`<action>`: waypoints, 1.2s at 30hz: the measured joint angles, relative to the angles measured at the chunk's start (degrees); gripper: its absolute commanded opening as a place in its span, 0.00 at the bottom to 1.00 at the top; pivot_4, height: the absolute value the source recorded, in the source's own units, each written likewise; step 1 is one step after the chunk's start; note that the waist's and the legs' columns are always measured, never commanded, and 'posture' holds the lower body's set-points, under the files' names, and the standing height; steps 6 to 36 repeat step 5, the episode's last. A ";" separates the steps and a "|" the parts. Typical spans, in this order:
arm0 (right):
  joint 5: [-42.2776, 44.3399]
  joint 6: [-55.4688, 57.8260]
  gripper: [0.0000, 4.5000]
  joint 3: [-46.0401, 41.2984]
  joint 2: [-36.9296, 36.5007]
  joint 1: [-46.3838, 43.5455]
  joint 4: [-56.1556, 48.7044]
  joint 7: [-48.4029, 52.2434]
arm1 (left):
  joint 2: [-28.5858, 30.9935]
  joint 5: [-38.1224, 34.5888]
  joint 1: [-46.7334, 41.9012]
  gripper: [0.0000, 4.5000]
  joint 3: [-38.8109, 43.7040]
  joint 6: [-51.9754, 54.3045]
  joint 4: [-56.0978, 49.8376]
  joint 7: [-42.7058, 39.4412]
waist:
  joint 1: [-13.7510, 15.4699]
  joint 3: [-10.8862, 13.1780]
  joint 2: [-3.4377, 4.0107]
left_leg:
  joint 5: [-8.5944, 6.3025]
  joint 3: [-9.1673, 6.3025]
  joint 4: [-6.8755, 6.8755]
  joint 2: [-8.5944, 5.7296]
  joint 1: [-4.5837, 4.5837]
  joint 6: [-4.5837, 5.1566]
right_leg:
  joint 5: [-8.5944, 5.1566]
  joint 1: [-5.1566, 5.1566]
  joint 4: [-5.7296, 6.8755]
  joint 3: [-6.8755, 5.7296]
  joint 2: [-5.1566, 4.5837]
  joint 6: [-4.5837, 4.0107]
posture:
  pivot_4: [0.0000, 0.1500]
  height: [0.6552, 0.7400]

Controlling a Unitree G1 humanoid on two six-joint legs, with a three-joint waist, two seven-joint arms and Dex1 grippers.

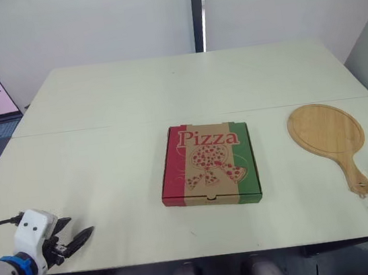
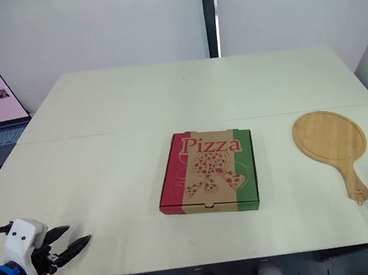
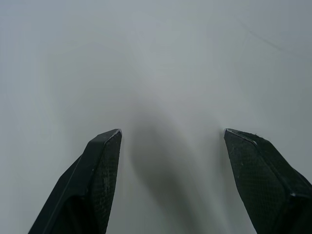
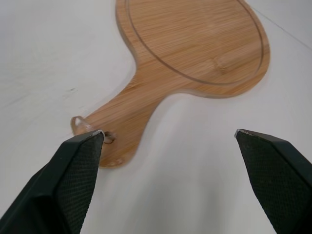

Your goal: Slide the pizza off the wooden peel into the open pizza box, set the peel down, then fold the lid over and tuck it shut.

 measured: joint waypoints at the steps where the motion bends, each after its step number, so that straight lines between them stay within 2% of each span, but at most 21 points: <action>1: -0.42 -0.85 0.99 0.50 -0.75 -0.94 1.16 -0.03 | 0.01 -0.01 -0.05 0.77 0.05 -0.03 0.02 0.07 | 0.00 -0.01 0.02 | 0.00 0.00 0.00 0.00 0.00 0.00 | 0.00 0.00 0.00 0.00 0.00 0.00 | 1.00 0.86; 5: -1.39 -2.44 0.99 2.13 -2.24 -4.20 4.73 -0.21 | 0.01 -0.14 -0.53 0.77 0.39 -0.67 0.89 0.34 | -0.04 -0.03 0.03 | -0.01 0.01 0.00 0.00 -0.01 0.01 | 0.00 0.00 -0.01 -0.01 -0.01 0.00 | 1.00 0.86; 36: -1.39 -2.44 0.99 2.13 -2.24 -4.20 4.73 -0.21 | 0.01 -0.14 -0.53 0.77 0.39 -0.67 0.89 0.34 | -0.04 -0.03 0.03 | -0.01 0.01 0.00 0.00 -0.01 0.01 | 0.00 0.00 -0.01 -0.01 -0.01 0.00 | 1.00 0.86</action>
